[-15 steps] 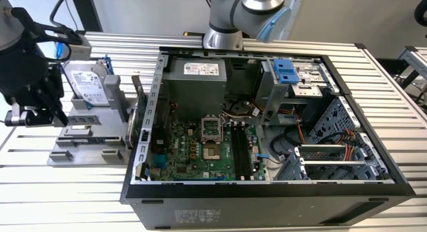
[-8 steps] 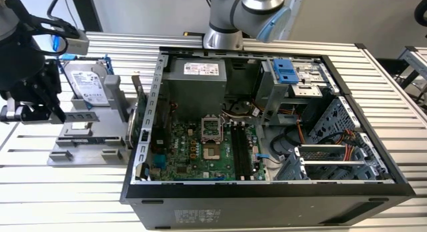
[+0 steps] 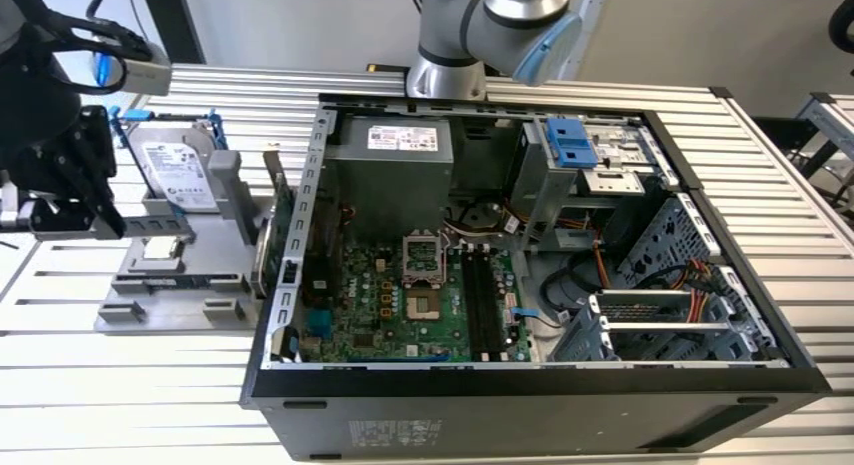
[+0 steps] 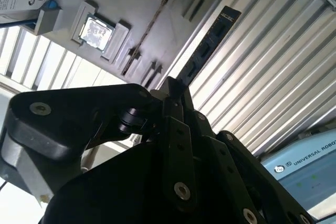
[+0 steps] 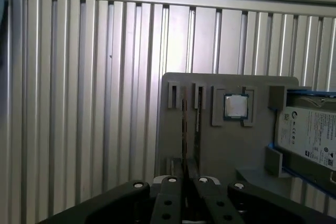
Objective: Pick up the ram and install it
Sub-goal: 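Pick up the ram and move it above insertion slot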
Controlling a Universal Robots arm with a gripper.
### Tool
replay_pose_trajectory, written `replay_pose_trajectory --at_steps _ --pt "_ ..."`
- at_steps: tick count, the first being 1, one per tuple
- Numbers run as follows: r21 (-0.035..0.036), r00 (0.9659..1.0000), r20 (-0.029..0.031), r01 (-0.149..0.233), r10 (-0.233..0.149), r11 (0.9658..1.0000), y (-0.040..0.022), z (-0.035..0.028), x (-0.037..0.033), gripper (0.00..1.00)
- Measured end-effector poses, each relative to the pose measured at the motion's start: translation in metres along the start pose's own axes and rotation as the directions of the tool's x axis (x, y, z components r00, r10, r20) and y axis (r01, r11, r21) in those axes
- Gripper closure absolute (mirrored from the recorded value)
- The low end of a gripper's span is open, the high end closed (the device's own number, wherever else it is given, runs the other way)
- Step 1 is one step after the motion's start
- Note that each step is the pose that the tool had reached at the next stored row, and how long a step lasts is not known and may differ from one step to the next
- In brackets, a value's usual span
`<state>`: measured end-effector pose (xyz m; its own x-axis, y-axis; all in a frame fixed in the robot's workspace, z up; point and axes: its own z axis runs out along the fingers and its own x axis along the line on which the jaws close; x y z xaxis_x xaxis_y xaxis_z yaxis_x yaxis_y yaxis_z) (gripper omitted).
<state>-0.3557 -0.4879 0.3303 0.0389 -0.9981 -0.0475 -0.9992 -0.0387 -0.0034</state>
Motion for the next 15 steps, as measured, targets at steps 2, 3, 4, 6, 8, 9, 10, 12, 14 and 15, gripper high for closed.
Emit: replay_pose_trajectory --at_steps 2,3,4,6,8,9,10,12,14,15 --pt "0.0001 1.0000 0.0000 0.000 0.000 1.0000 0.0000 -0.0032 -0.0002 1.00" --pt "0.0000 1.0000 0.0000 0.000 0.000 1.0000 0.0000 -0.0049 -0.0002 1.00" --pt "0.0000 1.0000 -0.0001 0.000 0.000 1.0000 0.0000 -0.0063 -0.0003 1.00" --pt "-0.0001 1.0000 -0.0001 0.000 0.000 1.0000 0.0000 -0.0093 -0.0004 1.00" --pt "0.0000 1.0000 0.0000 0.000 0.000 1.0000 0.0000 -0.0118 -0.0006 1.00" --pt "0.0001 1.0000 0.0001 0.000 0.000 1.0000 -0.0001 -0.0130 -0.0006 1.00" --pt "0.0000 1.0000 0.0000 0.000 0.000 1.0000 0.0000 -0.0141 -0.0007 1.00" --pt "0.0001 1.0000 0.0001 0.000 0.000 1.0000 0.0000 -0.0161 -0.0008 1.00" --pt "0.0000 1.0000 0.0000 0.000 0.000 1.0000 0.0000 -0.0183 -0.0009 1.00" --pt "0.0001 1.0000 0.0000 0.000 0.000 1.0000 -0.0001 -0.0193 -0.0009 1.00"
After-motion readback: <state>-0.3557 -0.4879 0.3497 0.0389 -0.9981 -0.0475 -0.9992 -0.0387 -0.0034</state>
